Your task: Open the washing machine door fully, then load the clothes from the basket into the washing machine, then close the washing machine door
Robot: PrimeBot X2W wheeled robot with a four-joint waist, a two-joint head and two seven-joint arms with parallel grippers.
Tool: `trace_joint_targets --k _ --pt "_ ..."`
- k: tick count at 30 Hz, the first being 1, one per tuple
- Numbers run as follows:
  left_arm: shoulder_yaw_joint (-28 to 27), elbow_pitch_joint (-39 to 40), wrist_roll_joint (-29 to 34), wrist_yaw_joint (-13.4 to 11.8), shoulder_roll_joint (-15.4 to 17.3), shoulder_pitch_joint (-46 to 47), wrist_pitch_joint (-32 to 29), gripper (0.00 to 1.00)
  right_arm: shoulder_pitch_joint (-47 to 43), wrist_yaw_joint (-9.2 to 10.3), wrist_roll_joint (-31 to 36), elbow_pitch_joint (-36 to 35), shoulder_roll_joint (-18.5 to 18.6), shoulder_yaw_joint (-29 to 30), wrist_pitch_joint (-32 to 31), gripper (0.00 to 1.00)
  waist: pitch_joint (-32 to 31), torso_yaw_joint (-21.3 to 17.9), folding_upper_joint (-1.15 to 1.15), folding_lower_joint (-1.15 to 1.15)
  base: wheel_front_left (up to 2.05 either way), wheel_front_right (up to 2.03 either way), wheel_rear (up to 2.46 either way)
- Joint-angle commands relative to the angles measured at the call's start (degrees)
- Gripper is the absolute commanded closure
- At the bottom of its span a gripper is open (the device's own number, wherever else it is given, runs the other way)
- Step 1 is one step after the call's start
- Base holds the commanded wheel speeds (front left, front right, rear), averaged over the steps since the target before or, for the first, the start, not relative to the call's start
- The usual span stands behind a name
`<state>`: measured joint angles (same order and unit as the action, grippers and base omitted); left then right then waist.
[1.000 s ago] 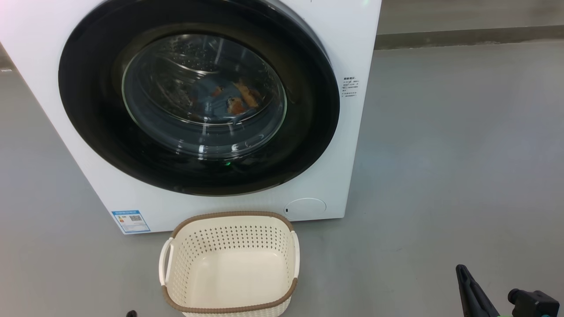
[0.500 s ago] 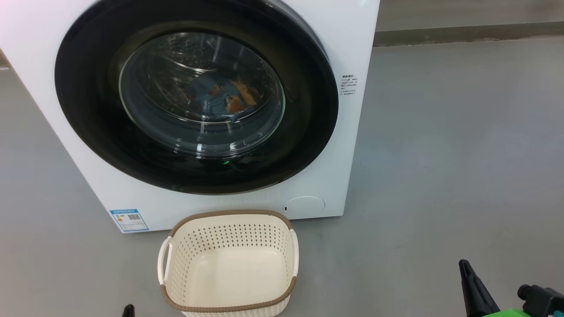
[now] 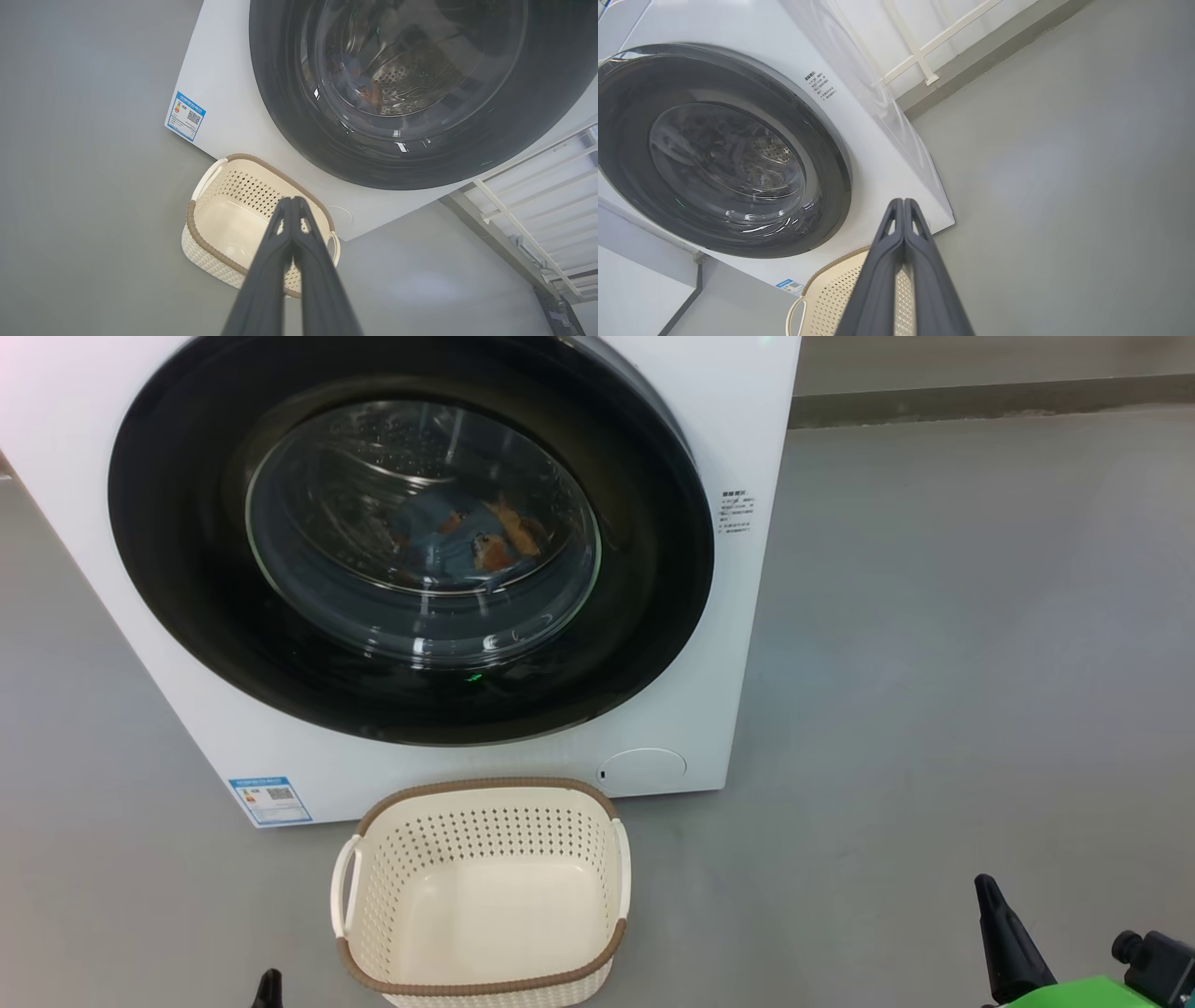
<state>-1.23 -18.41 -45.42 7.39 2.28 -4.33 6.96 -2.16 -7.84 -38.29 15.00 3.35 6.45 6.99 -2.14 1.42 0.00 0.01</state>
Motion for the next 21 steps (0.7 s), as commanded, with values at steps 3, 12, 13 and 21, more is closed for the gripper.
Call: trace_joint_targets --k 3,12,13,21 --pt "-1.3 1.7 -2.4 0.0 0.6 2.9 -0.7 1.0 2.4 0.14 -2.7 -1.3 0.2 -0.1 -0.7 1.0 0.1 0.0 0.0 0.0 0.0 0.0 0.0" --pt "-1.8 2.0 -7.7 0.0 0.6 3.8 -2.2 1.0 3.1 0.17 -8.8 -1.3 0.1 -0.1 -2.2 1.0 0.3 -0.2 0.0 0.0 0.0 0.0 0.0" --pt "-1.9 2.1 -8.2 0.0 0.6 3.9 -2.4 1.0 3.2 0.17 -9.5 -1.3 0.1 -0.1 -2.4 1.0 0.4 -0.2 0.0 0.0 0.0 0.0 0.0" --pt "-2.3 2.3 -12.9 0.1 0.6 4.7 -3.8 1.0 3.8 0.19 -14.9 -1.2 0.0 -0.1 -3.7 1.0 0.6 -0.4 0.0 0.0 0.0 0.0 0.0"
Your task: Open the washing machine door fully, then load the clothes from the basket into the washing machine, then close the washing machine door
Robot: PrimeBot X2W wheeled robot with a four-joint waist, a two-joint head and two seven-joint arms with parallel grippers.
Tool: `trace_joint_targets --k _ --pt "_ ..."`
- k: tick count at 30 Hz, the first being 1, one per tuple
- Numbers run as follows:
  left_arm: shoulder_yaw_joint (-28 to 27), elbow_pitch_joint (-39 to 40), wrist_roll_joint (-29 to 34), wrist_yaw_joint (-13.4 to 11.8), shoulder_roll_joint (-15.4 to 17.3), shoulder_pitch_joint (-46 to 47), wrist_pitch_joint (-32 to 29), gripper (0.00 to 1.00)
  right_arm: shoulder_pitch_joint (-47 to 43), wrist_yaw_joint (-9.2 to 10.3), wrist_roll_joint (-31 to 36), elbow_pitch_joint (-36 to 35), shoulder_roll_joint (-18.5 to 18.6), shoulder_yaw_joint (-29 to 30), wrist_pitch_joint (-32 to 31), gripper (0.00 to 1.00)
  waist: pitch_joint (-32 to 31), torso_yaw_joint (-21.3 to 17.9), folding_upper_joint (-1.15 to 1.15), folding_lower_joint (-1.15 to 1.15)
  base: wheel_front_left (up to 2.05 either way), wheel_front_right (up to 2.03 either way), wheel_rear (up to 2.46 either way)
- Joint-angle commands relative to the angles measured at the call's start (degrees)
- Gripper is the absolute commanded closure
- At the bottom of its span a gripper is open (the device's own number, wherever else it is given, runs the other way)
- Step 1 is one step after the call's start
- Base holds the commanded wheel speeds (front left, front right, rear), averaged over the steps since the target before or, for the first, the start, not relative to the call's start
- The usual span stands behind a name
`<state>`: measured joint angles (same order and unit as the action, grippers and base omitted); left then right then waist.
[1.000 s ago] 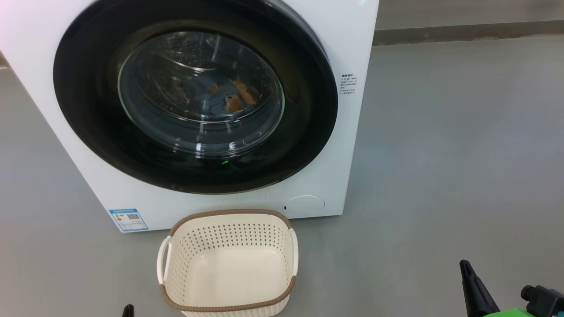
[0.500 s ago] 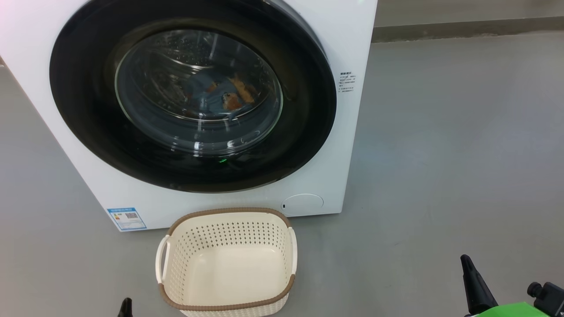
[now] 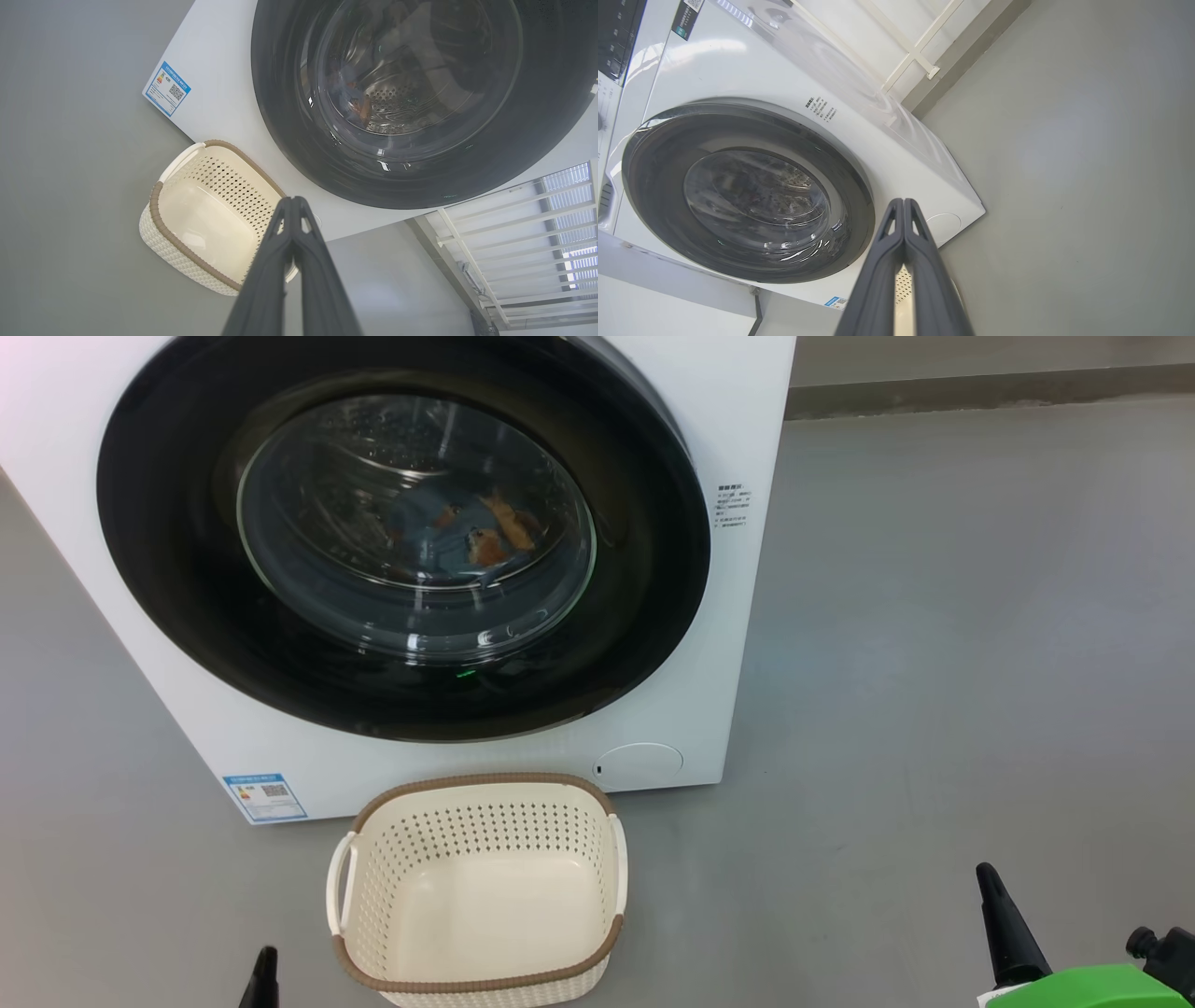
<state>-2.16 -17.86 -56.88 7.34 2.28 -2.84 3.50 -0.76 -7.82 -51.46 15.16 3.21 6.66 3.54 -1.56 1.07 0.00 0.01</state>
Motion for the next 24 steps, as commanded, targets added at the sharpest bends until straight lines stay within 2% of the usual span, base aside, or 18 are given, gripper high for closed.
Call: trace_joint_targets --k 1,24 --pt "-1.4 1.8 -2.0 0.1 0.6 3.4 -0.5 1.0 2.5 0.17 -2.4 -1.4 0.2 -0.3 -0.4 1.0 0.1 0.0 0.0 0.0 0.0 0.0 0.0" --pt "-2.6 2.6 -15.5 0.1 0.6 5.7 -4.3 1.0 4.3 0.24 -17.9 -1.3 0.0 -0.2 -4.3 1.0 0.7 -0.5 0.0 0.0 0.0 0.0 0.0"
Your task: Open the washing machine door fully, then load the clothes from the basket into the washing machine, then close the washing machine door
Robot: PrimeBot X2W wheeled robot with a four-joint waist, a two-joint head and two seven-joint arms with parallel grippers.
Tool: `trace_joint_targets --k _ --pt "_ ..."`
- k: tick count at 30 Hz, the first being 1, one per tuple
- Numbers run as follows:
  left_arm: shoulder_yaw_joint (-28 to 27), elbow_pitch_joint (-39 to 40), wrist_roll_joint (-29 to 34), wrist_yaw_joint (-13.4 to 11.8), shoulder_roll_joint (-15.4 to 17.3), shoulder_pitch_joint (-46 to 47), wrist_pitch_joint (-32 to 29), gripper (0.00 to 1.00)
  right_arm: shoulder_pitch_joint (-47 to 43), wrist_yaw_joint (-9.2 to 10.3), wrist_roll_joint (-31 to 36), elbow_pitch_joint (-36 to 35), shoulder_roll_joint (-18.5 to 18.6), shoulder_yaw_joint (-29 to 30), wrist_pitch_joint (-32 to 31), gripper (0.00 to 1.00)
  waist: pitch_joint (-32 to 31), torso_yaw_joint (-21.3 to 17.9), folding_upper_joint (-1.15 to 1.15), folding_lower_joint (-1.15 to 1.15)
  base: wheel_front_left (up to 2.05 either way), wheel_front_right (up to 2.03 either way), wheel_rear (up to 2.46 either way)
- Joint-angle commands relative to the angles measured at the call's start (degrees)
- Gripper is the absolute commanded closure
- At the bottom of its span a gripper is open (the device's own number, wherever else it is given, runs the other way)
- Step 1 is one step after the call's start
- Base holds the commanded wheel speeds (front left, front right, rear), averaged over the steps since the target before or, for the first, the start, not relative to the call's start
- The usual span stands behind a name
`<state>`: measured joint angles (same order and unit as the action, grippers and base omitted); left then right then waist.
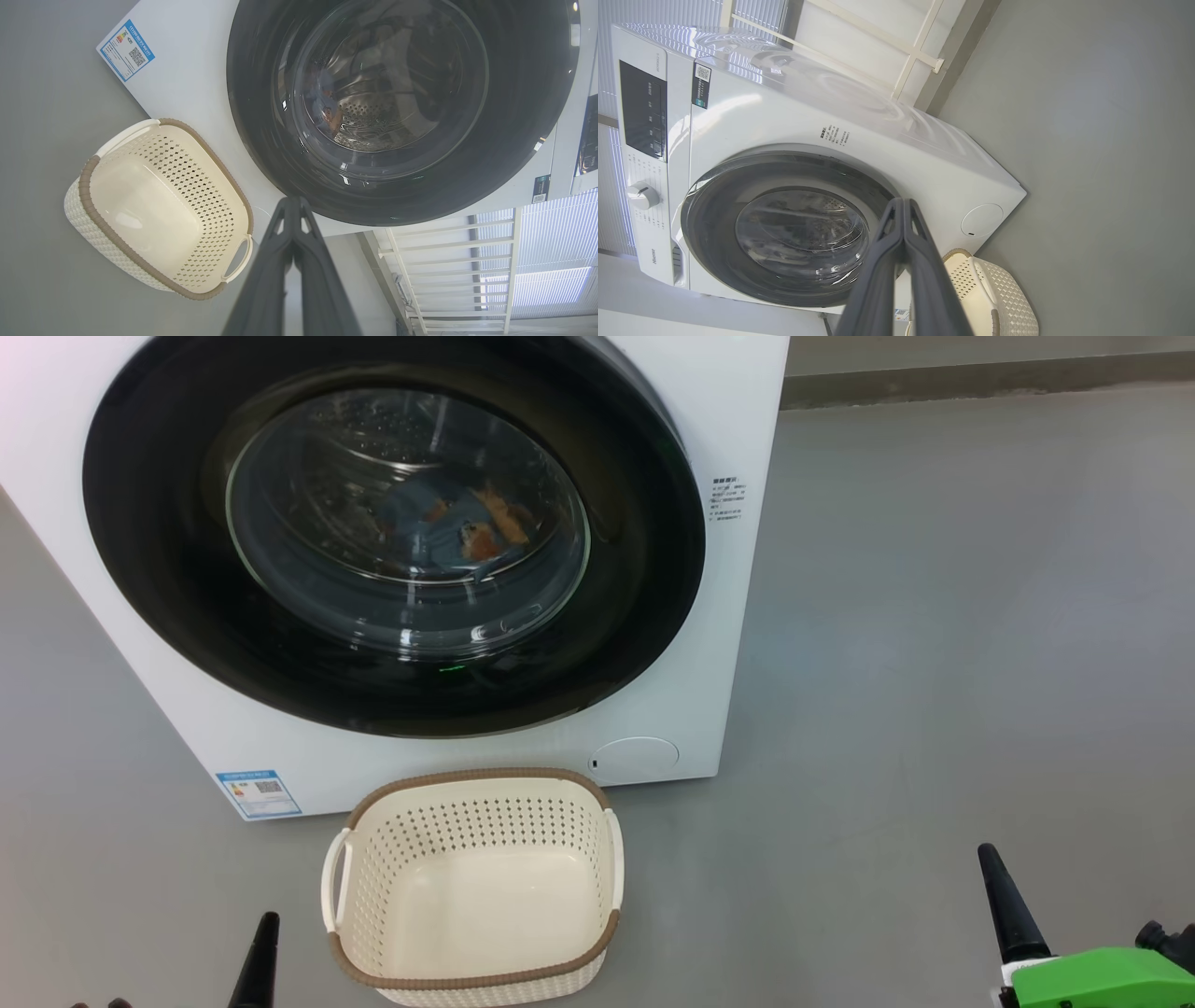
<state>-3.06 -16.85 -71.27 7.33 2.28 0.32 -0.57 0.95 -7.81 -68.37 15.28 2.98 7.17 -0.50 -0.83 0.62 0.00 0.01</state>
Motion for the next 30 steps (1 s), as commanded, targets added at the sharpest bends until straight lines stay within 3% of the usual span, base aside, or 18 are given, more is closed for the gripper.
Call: trace_joint_targets --k 1,30 --pt "-1.8 1.6 -1.7 0.1 0.6 2.6 -0.4 1.0 2.7 0.23 -1.6 -1.4 0.2 -0.7 -0.5 1.0 0.0 0.0 0.0 0.0 0.0 0.0 0.0" --pt "-3.3 2.7 -18.6 0.2 0.6 5.5 -5.3 1.0 4.9 0.31 -21.2 -1.3 -0.1 -0.6 -5.4 1.0 0.9 -0.5 0.0 0.0 0.0 0.0 0.0"
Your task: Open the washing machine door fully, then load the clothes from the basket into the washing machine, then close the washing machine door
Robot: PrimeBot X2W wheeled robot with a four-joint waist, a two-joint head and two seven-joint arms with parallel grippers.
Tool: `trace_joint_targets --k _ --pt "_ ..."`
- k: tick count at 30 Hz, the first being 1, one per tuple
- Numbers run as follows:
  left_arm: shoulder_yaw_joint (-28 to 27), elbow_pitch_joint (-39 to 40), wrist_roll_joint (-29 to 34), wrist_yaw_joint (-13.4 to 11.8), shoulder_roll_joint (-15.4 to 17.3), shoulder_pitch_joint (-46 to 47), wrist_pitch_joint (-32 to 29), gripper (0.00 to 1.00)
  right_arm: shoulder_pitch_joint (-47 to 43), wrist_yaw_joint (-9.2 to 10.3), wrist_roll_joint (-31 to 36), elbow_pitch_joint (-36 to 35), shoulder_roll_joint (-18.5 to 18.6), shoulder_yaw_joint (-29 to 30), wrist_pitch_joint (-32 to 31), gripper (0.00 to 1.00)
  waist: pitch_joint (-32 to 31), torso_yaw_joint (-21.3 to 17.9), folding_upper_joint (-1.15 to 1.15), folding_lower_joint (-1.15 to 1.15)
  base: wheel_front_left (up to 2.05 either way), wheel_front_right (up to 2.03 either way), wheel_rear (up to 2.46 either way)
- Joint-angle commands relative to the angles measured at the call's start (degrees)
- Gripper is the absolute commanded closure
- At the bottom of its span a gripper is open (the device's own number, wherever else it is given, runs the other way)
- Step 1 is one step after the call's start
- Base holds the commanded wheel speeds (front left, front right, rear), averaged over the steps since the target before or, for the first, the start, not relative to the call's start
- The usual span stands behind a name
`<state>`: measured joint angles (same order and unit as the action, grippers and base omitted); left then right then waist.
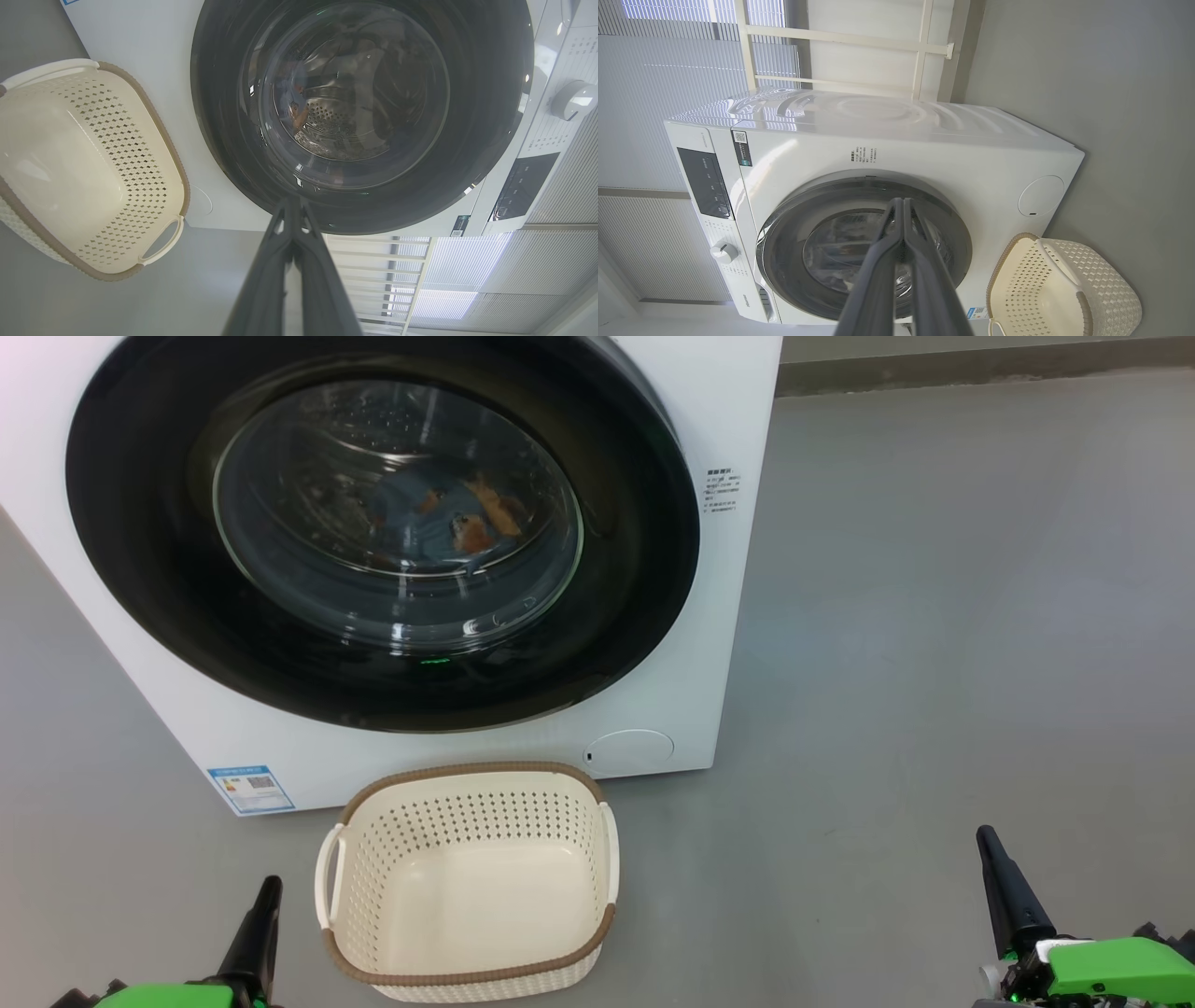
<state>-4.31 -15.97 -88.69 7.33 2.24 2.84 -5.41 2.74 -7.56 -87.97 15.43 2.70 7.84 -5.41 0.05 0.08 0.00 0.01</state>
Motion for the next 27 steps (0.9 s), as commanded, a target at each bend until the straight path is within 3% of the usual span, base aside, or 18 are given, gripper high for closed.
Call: trace_joint_targets --k 1,27 --pt "-2.1 1.8 -1.8 0.2 0.6 3.1 -0.6 1.0 3.2 0.07 -2.3 -1.4 0.2 -1.3 -0.6 1.0 0.0 0.0 0.0 0.0 0.0 0.0 0.0" --pt "-2.2 1.9 -3.5 0.2 0.6 3.3 -1.1 1.0 3.4 0.08 -4.2 -1.4 0.2 -1.3 -1.1 1.0 0.1 -0.1 0.0 0.0 0.0 0.0 0.0"
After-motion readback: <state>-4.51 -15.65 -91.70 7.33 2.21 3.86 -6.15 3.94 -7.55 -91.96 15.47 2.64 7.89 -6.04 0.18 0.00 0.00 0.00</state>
